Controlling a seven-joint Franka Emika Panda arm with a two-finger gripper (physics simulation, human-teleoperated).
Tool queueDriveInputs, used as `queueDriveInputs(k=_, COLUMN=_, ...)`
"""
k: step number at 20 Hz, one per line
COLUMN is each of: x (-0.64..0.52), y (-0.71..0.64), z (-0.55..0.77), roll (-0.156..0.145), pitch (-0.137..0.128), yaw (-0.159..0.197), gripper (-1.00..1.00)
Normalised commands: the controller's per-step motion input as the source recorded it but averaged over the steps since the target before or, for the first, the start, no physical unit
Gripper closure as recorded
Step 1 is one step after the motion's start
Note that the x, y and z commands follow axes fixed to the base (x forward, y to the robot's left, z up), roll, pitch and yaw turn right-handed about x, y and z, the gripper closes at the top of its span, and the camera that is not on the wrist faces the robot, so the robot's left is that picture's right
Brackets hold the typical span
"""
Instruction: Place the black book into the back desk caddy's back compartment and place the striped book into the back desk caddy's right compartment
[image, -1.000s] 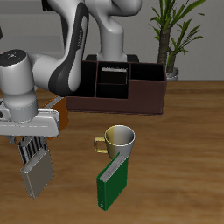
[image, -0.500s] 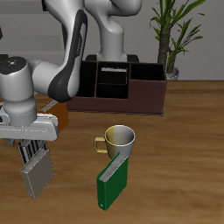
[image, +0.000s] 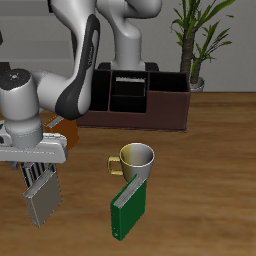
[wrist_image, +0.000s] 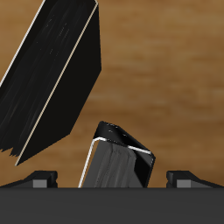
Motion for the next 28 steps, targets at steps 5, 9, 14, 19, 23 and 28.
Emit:
queueDriveInputs(k=5, x=-0.03, y=0.06, z=0.04, roll=0.025, pitch=-0.005, yaw=-0.017, gripper=1.0)
queueDriveInputs(k=9, x=0.01, y=-0.01, z=0.14, roll=0.004, pitch=-0.011, yaw=-0.015, gripper=1.0)
queueDriveInputs(k=14, x=-0.03, y=-0.02, z=0.17, roll=-0.002, pitch=-0.018, yaw=-0.013, gripper=1.0)
queueDriveInputs(k=19, x=-0.17, y=-0.05, z=0.43, roll=-0.017, pitch=-0.046, yaw=0.0, gripper=1.0)
queueDriveInputs(k=23, x=-0.33, y=-0.01, z=0.79, roll=-0.027, pitch=-0.072, yaw=-0.026, gripper=1.0)
queueDriveInputs(k=28, x=-0.47, y=0.16, z=0.89, roll=0.006, pitch=-0.088, yaw=0.037, gripper=1.0)
